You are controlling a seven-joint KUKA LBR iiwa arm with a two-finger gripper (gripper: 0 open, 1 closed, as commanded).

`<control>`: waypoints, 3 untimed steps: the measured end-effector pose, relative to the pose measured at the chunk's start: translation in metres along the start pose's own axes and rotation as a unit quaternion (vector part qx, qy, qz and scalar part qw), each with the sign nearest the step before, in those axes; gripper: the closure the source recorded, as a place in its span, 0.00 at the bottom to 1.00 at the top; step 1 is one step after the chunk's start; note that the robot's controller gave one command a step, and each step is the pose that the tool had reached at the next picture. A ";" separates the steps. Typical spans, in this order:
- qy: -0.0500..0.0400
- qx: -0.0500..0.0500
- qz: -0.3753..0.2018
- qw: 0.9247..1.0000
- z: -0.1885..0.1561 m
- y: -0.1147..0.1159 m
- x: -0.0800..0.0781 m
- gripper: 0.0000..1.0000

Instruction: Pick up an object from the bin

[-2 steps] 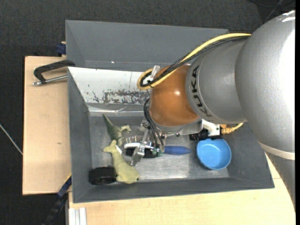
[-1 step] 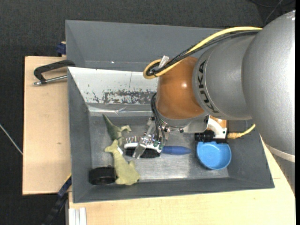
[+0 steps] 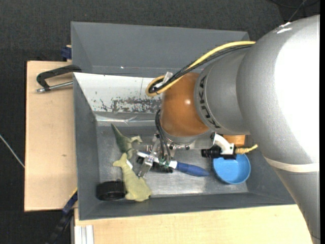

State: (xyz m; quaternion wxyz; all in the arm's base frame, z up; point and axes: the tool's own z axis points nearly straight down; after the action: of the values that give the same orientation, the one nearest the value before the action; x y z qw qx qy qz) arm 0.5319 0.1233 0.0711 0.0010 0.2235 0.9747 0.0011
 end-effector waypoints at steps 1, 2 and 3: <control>0.000 0.000 0.000 1.000 -0.002 0.001 0.000 0.00; -0.005 -0.003 0.001 1.000 -0.004 0.002 -0.004 1.00; -0.002 -0.001 0.000 1.000 -0.038 0.004 -0.004 1.00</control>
Offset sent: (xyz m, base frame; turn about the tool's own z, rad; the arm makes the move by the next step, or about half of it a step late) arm 0.0000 0.0000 0.0000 0.0000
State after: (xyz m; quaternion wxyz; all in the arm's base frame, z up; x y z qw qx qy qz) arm 0.5374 0.1248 0.1093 0.0030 0.2233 0.9747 0.0021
